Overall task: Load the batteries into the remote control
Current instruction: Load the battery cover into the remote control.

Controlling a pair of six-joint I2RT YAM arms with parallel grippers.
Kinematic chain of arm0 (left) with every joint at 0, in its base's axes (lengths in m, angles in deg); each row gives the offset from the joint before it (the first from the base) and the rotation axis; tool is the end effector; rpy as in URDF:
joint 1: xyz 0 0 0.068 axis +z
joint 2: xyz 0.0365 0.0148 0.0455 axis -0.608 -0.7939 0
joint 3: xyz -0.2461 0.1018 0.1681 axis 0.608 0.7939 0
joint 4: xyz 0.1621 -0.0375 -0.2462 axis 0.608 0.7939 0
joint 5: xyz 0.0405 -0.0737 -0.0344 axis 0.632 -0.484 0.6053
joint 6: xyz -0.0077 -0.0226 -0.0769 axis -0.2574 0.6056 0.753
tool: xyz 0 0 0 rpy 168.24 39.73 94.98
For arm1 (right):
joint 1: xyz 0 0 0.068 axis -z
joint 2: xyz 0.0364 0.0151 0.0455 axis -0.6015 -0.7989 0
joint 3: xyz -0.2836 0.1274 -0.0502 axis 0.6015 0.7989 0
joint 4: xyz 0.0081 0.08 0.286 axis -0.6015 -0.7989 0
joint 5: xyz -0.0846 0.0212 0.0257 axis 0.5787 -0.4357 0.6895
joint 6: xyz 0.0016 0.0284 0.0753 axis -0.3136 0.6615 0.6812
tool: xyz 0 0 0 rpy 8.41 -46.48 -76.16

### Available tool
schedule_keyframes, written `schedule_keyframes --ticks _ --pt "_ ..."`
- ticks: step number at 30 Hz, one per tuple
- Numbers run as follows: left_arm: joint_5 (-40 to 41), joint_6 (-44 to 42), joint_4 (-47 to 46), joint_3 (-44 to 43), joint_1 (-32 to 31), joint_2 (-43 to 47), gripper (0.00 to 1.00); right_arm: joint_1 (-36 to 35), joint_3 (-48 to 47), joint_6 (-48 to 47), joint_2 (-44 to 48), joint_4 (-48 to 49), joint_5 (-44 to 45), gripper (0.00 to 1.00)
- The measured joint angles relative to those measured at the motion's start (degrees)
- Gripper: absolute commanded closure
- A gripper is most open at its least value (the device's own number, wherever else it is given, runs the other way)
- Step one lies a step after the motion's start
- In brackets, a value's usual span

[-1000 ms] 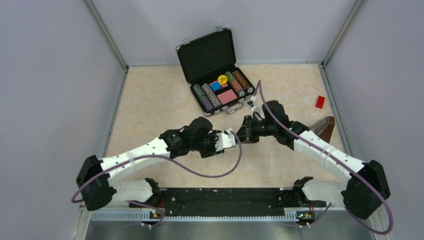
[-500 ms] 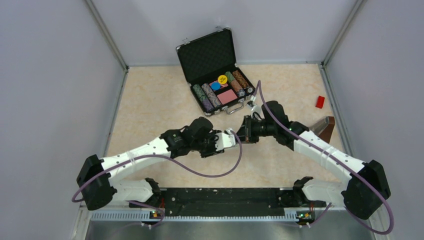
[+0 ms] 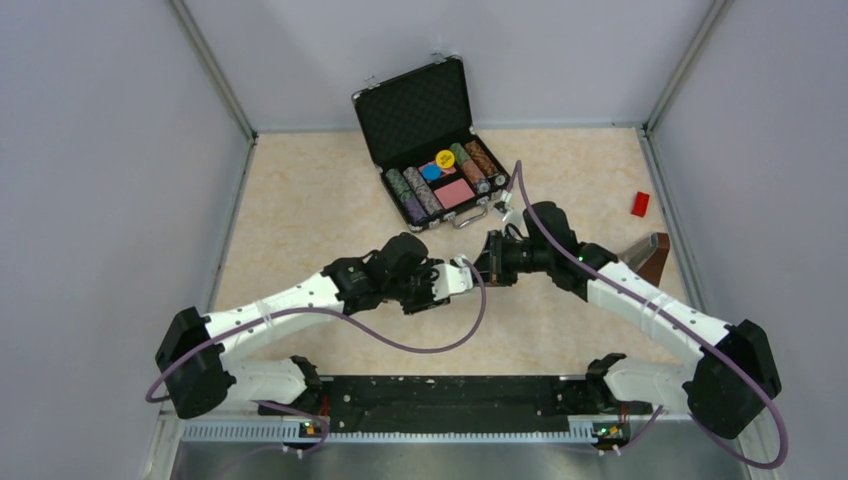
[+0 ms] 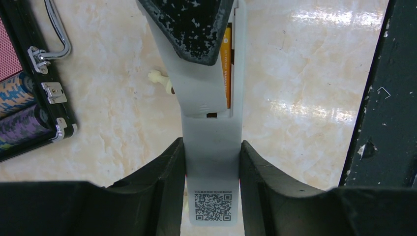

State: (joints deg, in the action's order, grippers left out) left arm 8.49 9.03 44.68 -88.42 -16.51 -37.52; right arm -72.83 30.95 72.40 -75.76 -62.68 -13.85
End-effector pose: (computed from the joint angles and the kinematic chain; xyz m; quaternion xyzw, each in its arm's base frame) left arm 0.1680 -0.2523 0.2624 0.6312 0.6771 -0.1656 0.3402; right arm 0.2121 0.2009 0.2755 -0.0649 0.8597 0.4790 0.1651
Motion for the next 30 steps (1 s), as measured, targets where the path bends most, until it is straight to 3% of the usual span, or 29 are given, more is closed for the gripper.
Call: schedule_keyframes --ticks 30 --pt "0.0 1.9 0.2 -0.6 0.0 -0.1 1.00 -0.9 0.6 -0.1 -0.1 0.8 1.4 1.00"
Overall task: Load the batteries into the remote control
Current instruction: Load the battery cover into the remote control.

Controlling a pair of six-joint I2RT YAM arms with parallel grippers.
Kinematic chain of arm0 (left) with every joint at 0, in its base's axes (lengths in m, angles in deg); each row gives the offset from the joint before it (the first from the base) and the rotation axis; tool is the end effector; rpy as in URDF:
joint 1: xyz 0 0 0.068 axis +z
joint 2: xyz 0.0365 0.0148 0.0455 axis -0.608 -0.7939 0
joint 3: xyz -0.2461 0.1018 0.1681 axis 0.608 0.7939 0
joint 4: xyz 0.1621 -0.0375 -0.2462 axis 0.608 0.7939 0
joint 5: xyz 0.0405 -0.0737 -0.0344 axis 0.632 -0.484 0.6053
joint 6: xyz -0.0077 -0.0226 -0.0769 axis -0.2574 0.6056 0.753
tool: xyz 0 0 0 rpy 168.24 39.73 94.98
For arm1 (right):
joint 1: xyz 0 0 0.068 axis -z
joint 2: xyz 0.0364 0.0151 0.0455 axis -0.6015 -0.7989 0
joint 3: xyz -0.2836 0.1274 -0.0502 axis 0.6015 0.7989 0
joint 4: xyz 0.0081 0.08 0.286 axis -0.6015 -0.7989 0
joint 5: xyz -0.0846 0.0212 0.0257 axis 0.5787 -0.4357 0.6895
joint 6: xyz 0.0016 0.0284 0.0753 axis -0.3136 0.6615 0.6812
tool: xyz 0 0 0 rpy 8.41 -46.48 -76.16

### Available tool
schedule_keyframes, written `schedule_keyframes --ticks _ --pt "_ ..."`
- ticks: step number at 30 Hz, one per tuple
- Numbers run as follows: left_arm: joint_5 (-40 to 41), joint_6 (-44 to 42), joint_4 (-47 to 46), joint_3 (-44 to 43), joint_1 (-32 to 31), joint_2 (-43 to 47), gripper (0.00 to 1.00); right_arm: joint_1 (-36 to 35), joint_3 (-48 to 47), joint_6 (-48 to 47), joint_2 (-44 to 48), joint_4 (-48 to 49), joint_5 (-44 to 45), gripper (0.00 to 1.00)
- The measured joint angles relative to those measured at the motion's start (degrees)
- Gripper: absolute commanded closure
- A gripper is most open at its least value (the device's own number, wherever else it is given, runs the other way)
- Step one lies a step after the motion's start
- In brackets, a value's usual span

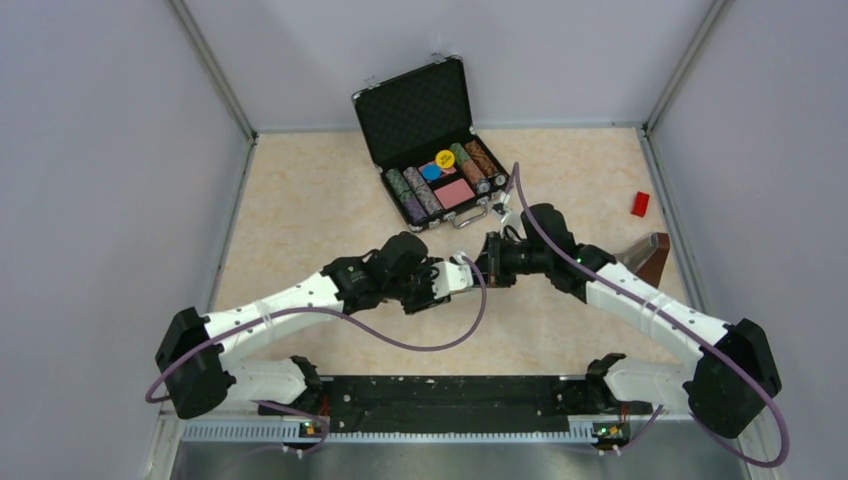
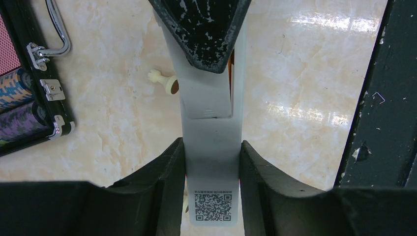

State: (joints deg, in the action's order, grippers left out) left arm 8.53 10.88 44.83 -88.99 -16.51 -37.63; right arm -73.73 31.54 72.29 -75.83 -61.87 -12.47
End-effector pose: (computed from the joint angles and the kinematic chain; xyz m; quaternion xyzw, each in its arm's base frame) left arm 0.1689 -0.2534 0.2655 0.6196 0.6864 -0.1713 0.3400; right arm 0.2104 0.2036 0.2721 -0.0674 0.8612 0.4740 0.1706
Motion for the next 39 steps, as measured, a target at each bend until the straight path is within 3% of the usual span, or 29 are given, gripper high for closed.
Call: schedule_keyframes --ticks 25,39 --pt "0.5 2.6 1.0 0.0 0.0 0.0 1.00 -3.2 0.0 0.4 0.0 -2.4 7.5 1.00" --pt "0.9 3.4 0.0 0.0 0.0 0.0 1.00 -3.7 -2.6 2.9 -0.6 -7.3 11.8 0.82"
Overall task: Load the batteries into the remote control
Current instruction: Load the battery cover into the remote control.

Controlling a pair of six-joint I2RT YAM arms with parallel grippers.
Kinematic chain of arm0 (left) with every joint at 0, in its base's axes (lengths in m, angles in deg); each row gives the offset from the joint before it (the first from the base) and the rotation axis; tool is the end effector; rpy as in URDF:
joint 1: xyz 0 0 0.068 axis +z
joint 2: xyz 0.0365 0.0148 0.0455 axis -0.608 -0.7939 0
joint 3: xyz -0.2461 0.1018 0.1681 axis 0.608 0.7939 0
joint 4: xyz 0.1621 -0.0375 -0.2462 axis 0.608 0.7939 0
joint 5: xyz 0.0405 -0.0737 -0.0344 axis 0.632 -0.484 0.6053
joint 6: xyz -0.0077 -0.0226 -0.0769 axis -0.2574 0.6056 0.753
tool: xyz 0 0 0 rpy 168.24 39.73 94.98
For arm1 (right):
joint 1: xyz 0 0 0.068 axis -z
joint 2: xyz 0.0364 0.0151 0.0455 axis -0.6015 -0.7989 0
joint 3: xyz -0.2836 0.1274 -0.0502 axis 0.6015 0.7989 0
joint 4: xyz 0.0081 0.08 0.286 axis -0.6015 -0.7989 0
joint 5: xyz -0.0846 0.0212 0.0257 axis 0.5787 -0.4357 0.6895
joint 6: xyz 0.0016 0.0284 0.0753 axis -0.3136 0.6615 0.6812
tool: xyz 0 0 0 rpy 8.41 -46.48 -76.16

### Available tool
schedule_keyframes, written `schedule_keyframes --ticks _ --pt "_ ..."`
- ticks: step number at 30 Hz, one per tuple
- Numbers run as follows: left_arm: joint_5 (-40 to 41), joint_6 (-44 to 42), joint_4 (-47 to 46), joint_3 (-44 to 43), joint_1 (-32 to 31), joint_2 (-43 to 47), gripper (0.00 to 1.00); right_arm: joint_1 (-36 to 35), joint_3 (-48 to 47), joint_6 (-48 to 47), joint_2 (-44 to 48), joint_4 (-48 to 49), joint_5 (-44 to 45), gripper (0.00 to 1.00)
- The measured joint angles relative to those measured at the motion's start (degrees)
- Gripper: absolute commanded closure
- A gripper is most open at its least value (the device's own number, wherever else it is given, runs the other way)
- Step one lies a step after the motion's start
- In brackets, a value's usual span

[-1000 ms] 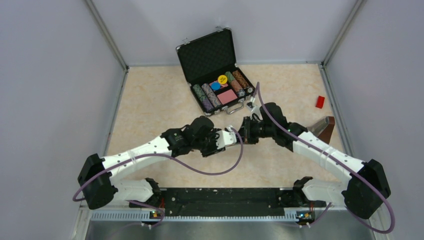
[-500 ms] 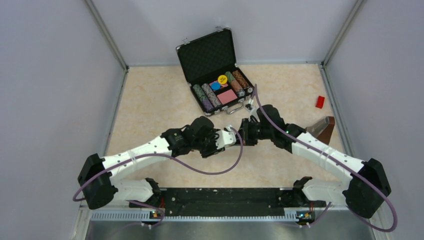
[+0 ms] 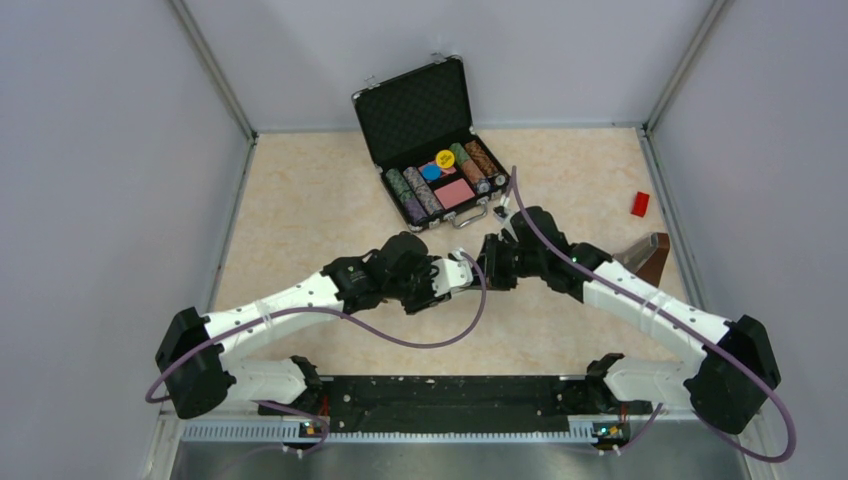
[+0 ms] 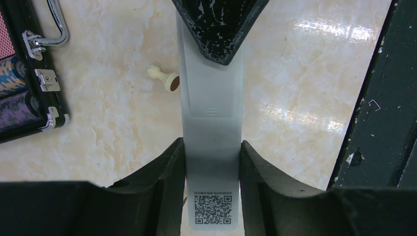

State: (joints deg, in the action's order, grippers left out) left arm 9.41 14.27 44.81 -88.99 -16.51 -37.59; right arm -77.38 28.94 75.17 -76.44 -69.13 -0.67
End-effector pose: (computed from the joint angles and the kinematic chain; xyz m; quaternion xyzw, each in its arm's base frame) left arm 0.1698 -0.2529 0.2656 0.5971 0.7065 -0.1746 0.3374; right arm 0.2066 0.2079 0.2696 -0.0176 0.8980 0.4006 0.1813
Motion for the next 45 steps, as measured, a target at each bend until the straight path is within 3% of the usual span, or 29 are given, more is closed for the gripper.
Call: schedule_keyframes --ticks 20,45 --pt "0.4 -0.1 -0.4 0.0 0.0 0.0 1.00 -0.1 -2.8 -1.1 -0.6 -6.0 3.6 0.61" --pt "-0.1 -1.6 -1.1 0.0 0.0 2.3 1.00 0.7 -3.9 -4.6 0.4 -10.2 4.9 0.47"
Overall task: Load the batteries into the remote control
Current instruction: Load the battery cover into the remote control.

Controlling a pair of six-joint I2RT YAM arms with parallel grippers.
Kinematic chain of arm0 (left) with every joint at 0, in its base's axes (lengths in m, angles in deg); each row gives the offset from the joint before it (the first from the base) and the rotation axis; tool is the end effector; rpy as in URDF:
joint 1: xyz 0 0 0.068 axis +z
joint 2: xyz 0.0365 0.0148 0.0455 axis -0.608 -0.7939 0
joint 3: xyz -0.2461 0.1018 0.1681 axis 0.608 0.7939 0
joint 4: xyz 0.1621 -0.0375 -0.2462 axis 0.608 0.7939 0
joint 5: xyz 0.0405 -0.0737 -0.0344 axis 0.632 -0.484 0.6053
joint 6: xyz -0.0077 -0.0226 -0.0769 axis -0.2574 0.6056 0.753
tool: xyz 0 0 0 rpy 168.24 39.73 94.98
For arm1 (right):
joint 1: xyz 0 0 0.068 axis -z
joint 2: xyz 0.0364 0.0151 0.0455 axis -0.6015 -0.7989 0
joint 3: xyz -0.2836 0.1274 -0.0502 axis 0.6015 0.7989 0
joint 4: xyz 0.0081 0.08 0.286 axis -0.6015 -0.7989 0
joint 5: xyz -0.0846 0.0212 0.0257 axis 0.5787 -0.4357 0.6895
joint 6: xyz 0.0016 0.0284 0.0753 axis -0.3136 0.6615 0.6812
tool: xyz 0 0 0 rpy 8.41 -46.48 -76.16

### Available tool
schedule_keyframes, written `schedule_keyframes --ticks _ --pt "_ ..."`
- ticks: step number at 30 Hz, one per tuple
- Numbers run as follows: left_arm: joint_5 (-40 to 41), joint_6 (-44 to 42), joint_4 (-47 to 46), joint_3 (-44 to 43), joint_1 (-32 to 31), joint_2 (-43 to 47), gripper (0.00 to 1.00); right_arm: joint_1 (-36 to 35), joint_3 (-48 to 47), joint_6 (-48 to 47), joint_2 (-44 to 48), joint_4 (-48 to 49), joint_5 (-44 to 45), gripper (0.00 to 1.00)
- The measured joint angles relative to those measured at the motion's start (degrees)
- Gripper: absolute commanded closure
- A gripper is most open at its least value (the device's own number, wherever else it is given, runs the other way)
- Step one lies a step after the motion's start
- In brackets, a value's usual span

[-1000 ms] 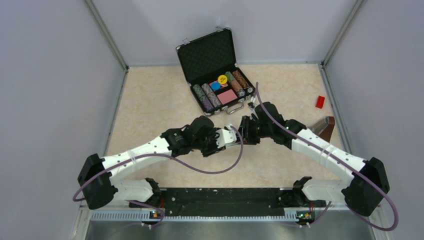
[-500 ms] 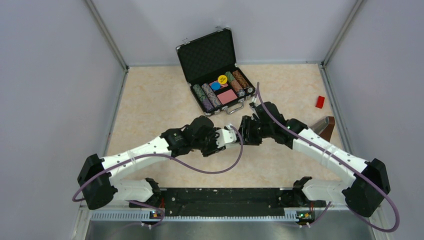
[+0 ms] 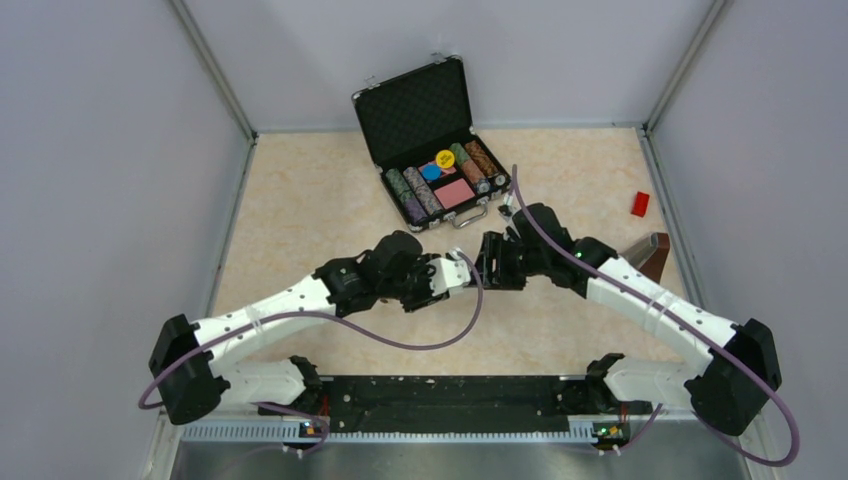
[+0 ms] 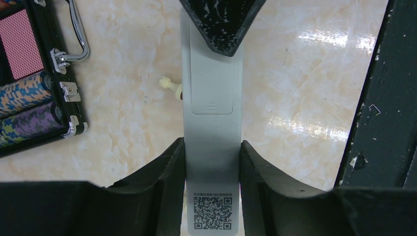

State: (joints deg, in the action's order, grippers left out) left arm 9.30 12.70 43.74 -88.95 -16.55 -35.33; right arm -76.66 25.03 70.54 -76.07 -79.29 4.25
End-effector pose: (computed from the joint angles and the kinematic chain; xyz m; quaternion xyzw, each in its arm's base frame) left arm 0.1668 -0.2494 0.2783 0.6019 0.6878 -0.1768 0.3652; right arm 0.2062 0.1954 0.2787 -0.0235 0.9222 0.3357 0.1904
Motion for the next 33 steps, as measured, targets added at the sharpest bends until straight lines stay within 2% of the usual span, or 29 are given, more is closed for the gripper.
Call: schedule_keyframes --ticks 14,23,33 --pt "-1.8 -2.0 -0.7 1.4 0.0 3.2 1.00 0.5 3.0 -1.0 0.3 9.0 -7.3 0.52" --pt "-1.9 -2.0 -0.6 1.5 0.0 3.8 1.00 1.3 4.6 -1.9 1.0 11.2 -12.0 0.75" --pt "-1.3 -2.2 -0.6 1.5 0.0 4.4 1.00 2.4 5.2 -1.3 1.9 12.9 -14.7 0.77"
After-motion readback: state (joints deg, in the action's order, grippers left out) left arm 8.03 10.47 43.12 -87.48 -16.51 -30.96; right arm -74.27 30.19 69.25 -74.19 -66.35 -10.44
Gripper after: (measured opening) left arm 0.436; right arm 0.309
